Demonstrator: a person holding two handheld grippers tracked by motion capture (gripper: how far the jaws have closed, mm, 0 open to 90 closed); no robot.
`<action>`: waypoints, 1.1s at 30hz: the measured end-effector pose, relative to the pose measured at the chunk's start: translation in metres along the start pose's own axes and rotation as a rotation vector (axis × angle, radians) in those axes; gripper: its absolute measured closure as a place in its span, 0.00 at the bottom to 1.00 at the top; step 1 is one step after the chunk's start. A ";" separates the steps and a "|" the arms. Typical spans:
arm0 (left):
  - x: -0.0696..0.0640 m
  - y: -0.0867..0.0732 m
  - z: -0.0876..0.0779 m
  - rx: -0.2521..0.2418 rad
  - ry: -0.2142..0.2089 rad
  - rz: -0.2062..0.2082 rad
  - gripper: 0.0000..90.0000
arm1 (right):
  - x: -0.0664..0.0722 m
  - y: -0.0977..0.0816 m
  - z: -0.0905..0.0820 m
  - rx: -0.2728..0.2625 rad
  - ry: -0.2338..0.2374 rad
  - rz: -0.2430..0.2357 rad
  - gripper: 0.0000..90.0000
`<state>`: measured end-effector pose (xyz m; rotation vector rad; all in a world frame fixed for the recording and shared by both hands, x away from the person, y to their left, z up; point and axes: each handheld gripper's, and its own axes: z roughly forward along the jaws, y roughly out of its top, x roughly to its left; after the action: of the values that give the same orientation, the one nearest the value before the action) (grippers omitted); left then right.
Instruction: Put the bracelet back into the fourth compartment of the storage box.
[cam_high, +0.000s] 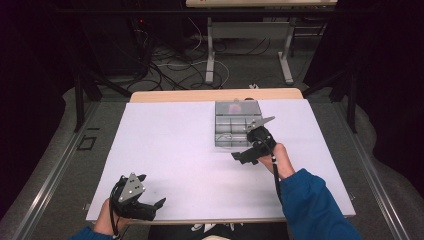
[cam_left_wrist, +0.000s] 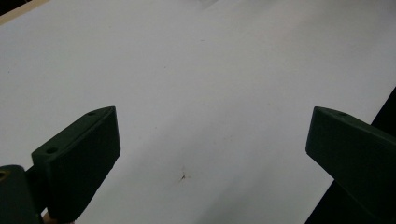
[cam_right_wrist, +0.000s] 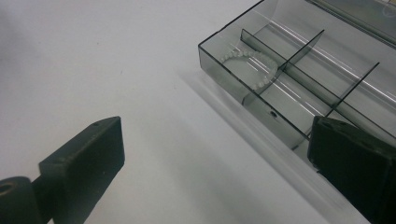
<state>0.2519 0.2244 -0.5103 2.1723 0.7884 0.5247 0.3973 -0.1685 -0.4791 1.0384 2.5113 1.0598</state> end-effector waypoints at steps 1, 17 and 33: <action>0.000 0.000 0.000 -0.001 0.000 0.000 0.03 | 0.001 -0.002 -0.002 -0.004 0.001 -0.001 0.03; -0.001 0.000 -0.001 0.005 -0.001 -0.001 0.03 | 0.005 -0.033 -0.036 -0.018 0.018 -0.003 0.00; -0.001 0.000 0.000 0.004 0.000 -0.004 0.03 | 0.012 -0.066 -0.053 -0.046 0.006 -0.003 0.00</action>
<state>0.2513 0.2239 -0.5101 2.1738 0.7941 0.5222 0.3300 -0.2213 -0.4863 1.0193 2.4804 1.1163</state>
